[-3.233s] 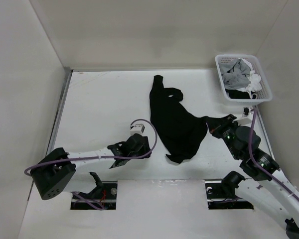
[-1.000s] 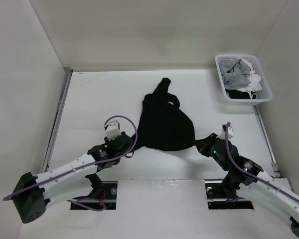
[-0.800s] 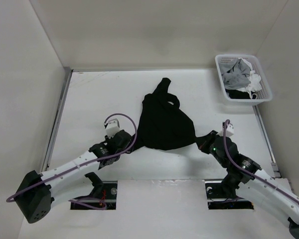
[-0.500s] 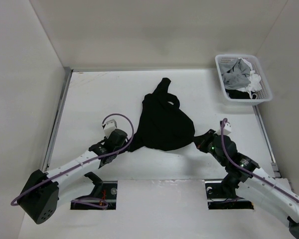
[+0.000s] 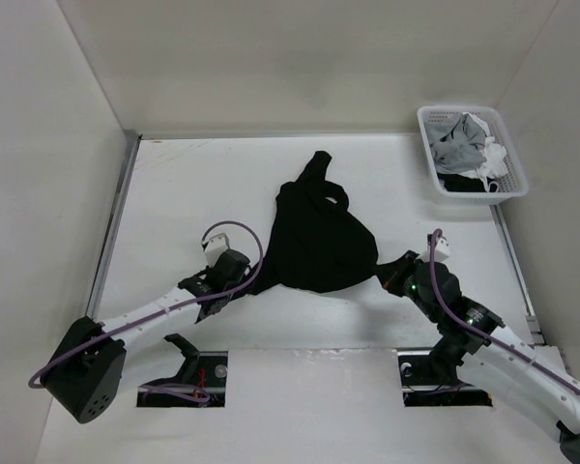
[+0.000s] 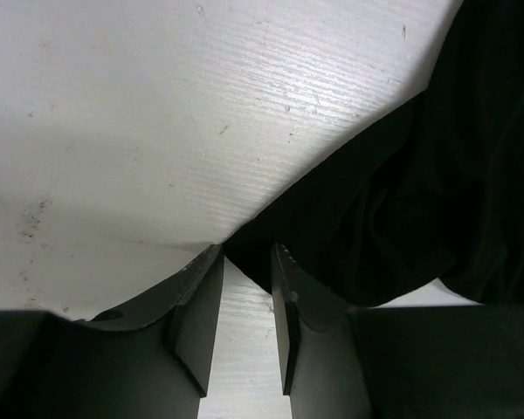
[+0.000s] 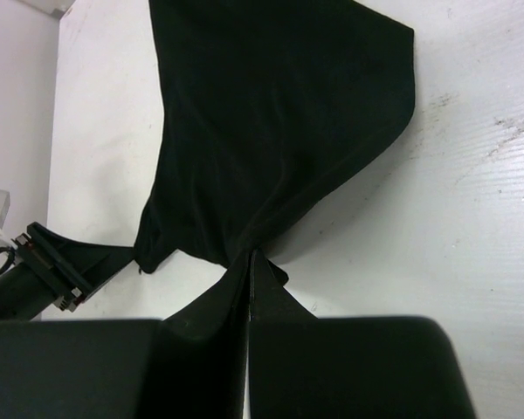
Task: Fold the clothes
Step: Flatten the tank top out
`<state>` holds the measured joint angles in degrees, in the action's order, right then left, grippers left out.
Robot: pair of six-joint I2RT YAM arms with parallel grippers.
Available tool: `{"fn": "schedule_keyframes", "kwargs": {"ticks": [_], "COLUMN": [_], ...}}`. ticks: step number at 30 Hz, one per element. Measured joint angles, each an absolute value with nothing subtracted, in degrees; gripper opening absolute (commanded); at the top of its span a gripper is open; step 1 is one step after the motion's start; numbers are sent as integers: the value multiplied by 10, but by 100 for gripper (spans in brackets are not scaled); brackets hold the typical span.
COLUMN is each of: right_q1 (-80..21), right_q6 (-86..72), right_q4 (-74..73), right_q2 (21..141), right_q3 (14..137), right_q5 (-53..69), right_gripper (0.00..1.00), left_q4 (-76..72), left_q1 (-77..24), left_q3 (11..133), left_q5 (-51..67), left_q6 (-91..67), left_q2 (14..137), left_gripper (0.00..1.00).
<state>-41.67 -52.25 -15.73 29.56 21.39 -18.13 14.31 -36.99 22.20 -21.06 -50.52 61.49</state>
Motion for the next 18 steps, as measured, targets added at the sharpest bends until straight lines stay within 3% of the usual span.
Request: {"fn": "schedule_keyframes", "kwargs": {"ticks": [8,11,15,18], "right_q1": [-416,-416,-416,-413], "right_q6": [-522,-522,-522,-520], "right_q4": [-156,-153,-149,-149], "right_q2": [296,296,297,296], "right_q3": [214,214,214,214], "right_q5": [-180,-180,-180,-179], "right_gripper": [0,0,0,0], "left_q4": [141,136,125,127], "left_q1": [-366,-364,-365,-362], "left_q3": [222,222,226,226], "left_q5": [-218,-221,-227,-227], "left_q6": [-512,-512,-512,-511], "left_q2": [614,621,637,637], "left_gripper": [33,25,8,2]}}
